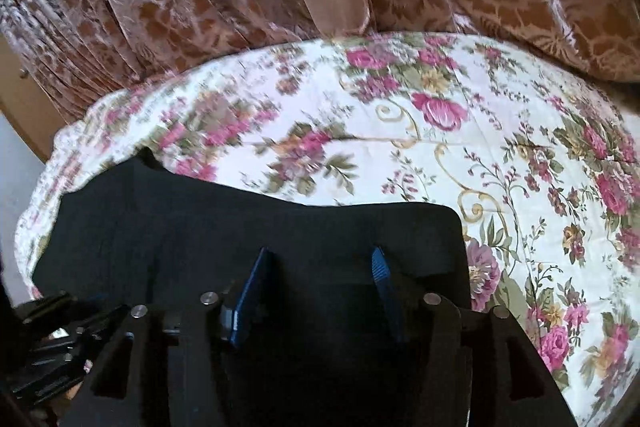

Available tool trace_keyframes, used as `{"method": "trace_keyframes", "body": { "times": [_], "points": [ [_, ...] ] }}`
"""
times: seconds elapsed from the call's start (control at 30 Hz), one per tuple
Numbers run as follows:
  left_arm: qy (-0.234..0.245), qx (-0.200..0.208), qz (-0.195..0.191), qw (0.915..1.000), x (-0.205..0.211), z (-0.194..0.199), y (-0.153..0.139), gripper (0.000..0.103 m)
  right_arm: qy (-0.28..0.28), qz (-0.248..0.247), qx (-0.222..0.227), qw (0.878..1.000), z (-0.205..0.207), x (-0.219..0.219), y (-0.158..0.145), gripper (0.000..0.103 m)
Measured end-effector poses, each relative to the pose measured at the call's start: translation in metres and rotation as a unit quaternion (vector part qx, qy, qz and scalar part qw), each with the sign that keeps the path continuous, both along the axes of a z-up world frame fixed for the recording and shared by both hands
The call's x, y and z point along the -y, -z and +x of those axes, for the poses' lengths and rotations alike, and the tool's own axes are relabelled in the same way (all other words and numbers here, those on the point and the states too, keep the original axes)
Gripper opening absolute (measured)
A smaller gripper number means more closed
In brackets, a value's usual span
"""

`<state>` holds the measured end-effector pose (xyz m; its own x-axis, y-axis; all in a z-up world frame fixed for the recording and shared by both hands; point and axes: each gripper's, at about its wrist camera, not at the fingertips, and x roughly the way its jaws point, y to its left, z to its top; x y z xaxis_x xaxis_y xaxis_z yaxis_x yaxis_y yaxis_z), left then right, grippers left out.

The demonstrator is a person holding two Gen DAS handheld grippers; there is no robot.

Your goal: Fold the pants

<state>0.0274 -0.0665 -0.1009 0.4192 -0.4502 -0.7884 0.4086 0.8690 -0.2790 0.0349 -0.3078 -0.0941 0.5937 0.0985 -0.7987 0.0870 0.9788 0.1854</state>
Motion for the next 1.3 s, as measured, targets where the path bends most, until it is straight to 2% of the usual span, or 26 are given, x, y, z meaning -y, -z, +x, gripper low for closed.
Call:
{"method": "trace_keyframes", "body": {
  "times": [0.13, 0.3, 0.4, 0.47, 0.63, 0.73, 0.97, 1.3],
  "points": [
    [-0.006, 0.003, 0.000, 1.0000, -0.003, -0.003, -0.002, 0.027, -0.023, 0.021, 0.025, 0.999, -0.004, -0.015, -0.014, 0.055],
    [-0.011, 0.007, 0.003, 0.9999, -0.006, -0.006, -0.004, 0.031, -0.085, 0.080, 0.015, 0.993, 0.005, -0.042, -0.014, 0.031],
    [-0.015, 0.010, 0.006, 0.9998, -0.008, -0.008, -0.005, 0.033, -0.116, 0.099, 0.001, 0.988, 0.013, -0.060, -0.005, 0.022],
    [-0.019, 0.017, 0.013, 0.9996, -0.010, -0.010, -0.008, 0.033, -0.128, 0.100, -0.015, 0.987, 0.021, -0.074, 0.005, 0.020],
    [-0.032, 0.029, 0.023, 0.9988, -0.018, -0.012, -0.012, 0.033, -0.121, 0.096, -0.043, 0.987, 0.039, -0.090, 0.031, 0.017],
    [-0.034, 0.027, 0.019, 0.9988, -0.022, -0.014, -0.014, 0.033, -0.109, 0.100, -0.042, 0.988, 0.043, -0.091, 0.035, 0.016],
    [-0.056, 0.036, 0.032, 0.9973, -0.036, -0.020, -0.017, 0.033, -0.107, 0.077, -0.019, 0.991, 0.028, -0.094, 0.019, 0.020],
    [-0.088, 0.034, 0.028, 0.9951, -0.059, -0.027, -0.018, 0.033, -0.132, 0.071, 0.018, 0.989, -0.033, -0.108, -0.009, 0.020]
  ]
}}
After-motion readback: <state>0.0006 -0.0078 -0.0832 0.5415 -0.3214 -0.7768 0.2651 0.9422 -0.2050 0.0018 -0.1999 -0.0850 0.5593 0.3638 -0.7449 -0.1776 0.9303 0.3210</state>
